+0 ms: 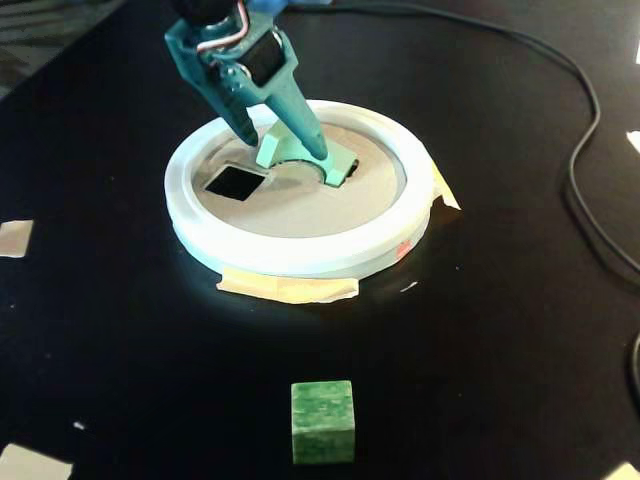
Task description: Pick up the U shape block and drop it in corresponding U shaped hole
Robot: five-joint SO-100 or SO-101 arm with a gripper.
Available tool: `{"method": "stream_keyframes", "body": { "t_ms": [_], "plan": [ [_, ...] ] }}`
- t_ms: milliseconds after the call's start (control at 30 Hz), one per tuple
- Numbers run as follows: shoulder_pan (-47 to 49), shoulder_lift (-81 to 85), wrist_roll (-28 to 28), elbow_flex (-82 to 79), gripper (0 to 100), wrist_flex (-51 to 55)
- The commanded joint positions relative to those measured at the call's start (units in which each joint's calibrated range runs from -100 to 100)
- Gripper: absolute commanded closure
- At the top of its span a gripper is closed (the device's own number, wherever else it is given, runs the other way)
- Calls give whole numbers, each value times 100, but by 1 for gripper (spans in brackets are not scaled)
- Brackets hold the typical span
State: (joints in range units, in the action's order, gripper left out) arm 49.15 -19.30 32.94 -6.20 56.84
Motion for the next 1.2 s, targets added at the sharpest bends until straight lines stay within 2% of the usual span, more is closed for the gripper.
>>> {"method": "stream_keyframes", "body": {
  "t_ms": [0,267,500,767,967,1167],
  "plan": [
    [-183,609,-151,-18,21,-420],
    [-408,618,-308,19,21,-430],
    [-396,609,-376,-81,21,-1093],
    [-421,493,-430,-100,21,-1103],
    [-933,493,-654,-437,21,-1143],
    [-945,547,-659,-856,21,-1715]
  ]
}}
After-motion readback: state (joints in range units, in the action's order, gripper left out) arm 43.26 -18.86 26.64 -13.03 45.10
